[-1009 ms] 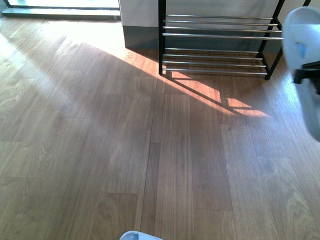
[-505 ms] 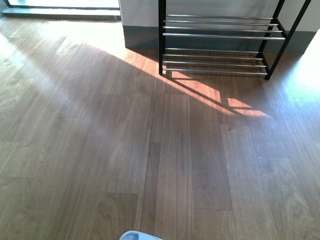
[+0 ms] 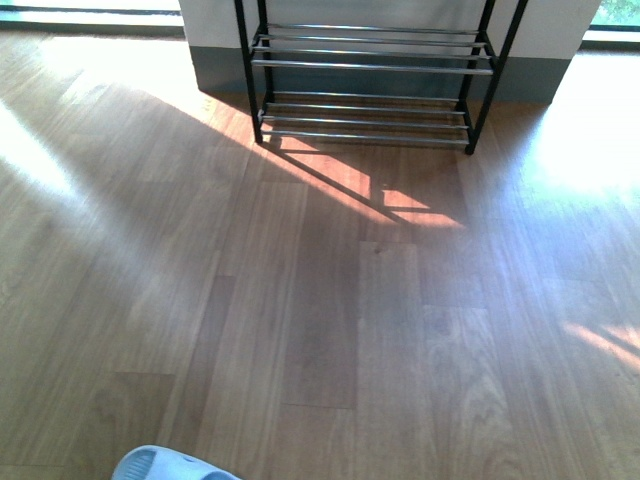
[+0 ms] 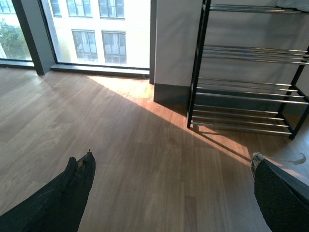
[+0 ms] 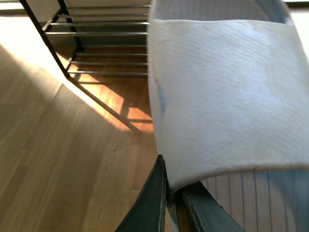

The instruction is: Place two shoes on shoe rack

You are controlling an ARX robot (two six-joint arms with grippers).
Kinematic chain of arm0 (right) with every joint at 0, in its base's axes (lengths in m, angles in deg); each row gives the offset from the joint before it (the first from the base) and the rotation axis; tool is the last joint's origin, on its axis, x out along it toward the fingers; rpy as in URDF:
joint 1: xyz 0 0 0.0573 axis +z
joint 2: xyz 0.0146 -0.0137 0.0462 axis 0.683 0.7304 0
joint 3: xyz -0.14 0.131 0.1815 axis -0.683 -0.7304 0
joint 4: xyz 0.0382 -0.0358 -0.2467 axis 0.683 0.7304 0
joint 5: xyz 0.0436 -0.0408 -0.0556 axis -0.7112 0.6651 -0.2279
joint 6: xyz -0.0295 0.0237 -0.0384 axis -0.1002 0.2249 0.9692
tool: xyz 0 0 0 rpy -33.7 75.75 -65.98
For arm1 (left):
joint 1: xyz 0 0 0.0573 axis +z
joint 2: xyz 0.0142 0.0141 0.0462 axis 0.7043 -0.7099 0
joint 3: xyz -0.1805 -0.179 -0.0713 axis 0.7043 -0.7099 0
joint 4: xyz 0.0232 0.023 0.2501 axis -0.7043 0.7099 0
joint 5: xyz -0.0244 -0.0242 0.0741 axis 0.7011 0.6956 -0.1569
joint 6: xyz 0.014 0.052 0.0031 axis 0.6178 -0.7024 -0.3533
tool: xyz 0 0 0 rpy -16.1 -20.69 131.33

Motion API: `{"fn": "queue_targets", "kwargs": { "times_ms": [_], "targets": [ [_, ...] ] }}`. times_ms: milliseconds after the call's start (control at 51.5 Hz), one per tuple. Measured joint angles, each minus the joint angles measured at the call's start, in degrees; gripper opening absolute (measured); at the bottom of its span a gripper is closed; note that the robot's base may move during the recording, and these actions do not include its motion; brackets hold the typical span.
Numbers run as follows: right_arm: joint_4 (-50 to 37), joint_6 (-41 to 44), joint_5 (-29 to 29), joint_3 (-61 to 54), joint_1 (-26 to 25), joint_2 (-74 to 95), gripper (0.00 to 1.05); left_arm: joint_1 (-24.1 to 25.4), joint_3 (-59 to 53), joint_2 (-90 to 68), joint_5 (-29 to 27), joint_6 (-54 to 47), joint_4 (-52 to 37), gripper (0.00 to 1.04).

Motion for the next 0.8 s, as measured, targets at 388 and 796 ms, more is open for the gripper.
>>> {"fn": "queue_targets", "kwargs": {
  "times_ms": [388, 796],
  "targets": [
    [0.07, -0.02, 0.31, -0.09, -0.35, 0.11, 0.01, -6.62, 4.15, -9.94, -11.72, 7.85, 9.9, 0.95],
    [0.04, -0.02, 0.04, -0.09, -0.22, 0.09, 0.01, -24.15, 15.26, -100.59, -12.02, 45.05, -32.46, 0.95]
  ]
}}
